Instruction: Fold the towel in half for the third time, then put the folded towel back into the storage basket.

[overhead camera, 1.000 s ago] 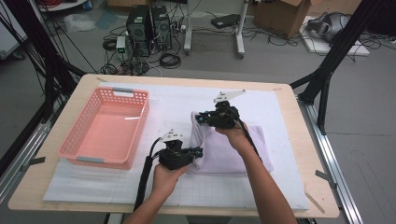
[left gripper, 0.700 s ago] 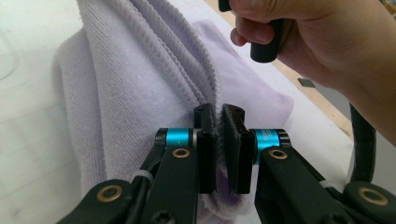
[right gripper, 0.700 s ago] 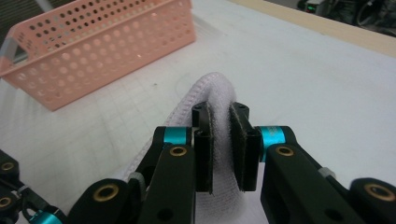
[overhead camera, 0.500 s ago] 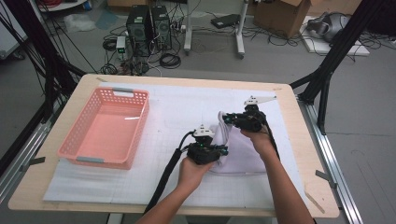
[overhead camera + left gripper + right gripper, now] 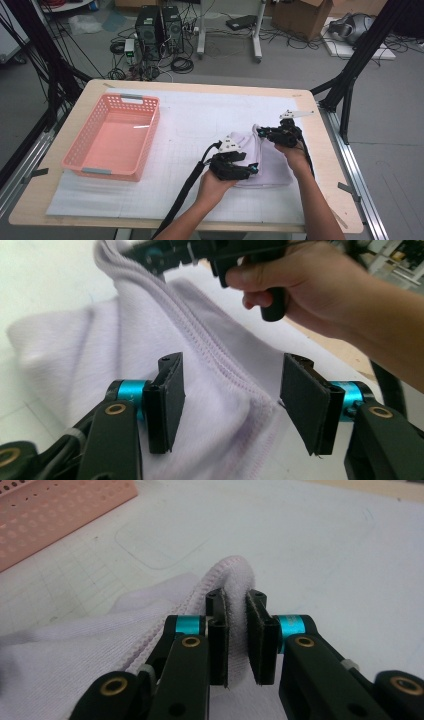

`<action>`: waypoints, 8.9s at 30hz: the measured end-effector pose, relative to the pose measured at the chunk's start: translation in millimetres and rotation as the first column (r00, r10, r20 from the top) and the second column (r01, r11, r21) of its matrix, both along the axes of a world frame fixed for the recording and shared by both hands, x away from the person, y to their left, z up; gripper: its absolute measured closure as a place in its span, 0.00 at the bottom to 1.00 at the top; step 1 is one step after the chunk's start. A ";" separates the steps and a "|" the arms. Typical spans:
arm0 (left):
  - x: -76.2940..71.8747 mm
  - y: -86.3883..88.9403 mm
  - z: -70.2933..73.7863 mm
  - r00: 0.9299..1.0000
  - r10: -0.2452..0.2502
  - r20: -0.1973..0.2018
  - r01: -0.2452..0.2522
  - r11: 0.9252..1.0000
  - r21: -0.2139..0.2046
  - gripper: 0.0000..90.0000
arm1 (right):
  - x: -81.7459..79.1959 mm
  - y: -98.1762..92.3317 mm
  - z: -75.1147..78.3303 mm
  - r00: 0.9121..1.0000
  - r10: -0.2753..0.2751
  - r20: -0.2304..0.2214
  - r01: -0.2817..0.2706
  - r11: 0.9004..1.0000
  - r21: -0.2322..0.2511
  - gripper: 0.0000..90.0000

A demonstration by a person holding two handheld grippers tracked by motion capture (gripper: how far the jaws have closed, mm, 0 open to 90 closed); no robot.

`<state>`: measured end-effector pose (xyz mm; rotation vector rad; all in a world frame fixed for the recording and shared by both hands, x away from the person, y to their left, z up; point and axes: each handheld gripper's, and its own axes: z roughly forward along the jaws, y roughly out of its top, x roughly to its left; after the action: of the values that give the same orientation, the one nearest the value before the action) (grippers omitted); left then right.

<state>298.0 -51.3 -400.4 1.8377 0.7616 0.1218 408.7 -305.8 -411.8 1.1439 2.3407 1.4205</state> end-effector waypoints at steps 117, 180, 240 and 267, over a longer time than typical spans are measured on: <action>-17.4 136.4 -43.9 0.984 0.159 0.076 -0.161 0.986 0.032 0.40 | 2.8 34.0 2.2 0.991 -0.112 -0.069 0.089 0.956 -0.279 0.61; -18.2 132.8 -44.8 0.984 0.164 0.068 -0.167 0.985 0.032 0.41 | -60.2 -13.5 -1.8 0.933 -0.295 0.207 0.334 0.923 -0.190 0.75; -18.4 136.4 -42.4 0.964 0.163 0.209 -0.156 0.987 -0.050 0.25 | -159.8 -85.4 -8.4 0.932 -0.296 0.210 0.314 0.947 -0.061 0.23; -7.2 133.8 -44.1 0.981 0.153 0.119 -0.148 0.988 -0.052 0.28 | -153.1 -88.2 -14.1 0.937 -0.307 0.166 0.323 0.943 -0.078 0.24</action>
<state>290.8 82.5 -444.5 1.7139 0.8101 0.3109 255.6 -394.0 -425.9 1.2649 1.9927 1.2113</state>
